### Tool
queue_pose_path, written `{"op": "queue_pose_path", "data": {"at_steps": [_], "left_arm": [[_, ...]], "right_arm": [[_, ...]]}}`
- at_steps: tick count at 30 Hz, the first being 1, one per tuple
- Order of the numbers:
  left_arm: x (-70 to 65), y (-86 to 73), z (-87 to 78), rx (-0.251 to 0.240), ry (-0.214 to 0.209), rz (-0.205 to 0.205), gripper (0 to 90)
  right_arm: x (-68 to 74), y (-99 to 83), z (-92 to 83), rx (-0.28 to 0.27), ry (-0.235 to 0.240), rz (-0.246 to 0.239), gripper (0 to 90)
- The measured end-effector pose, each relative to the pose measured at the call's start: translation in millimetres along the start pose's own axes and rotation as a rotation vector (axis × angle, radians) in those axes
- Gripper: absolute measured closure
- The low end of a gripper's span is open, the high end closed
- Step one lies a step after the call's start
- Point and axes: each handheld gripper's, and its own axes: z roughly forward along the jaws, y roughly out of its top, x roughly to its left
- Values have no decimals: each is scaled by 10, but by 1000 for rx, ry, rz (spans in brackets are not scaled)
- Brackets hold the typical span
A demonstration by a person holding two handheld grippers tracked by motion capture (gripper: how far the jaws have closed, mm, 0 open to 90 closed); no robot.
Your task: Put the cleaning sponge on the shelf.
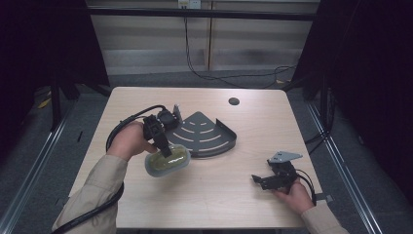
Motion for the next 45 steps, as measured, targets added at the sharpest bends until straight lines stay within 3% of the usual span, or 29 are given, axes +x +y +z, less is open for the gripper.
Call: {"op": "queue_pose_path", "data": {"at_steps": [5,13,17,23,45], "left_arm": [[29,43,-61,-13,-5,-6,714],[62,133,-112,-59,3,-54,714],[98,179,-156,-54,6,-44,714],[112,241,-188,-81,12,-67,715],[312,470,-124,-92,22,-137,715]], "right_arm": [[1,0,0,1,0,1,94],[0,0,-1,2,0,0,94],[1,0,-2,2,0,1,94],[0,0,-1,2,1,0,94],[1,0,-1,2,2,3,94]]}}
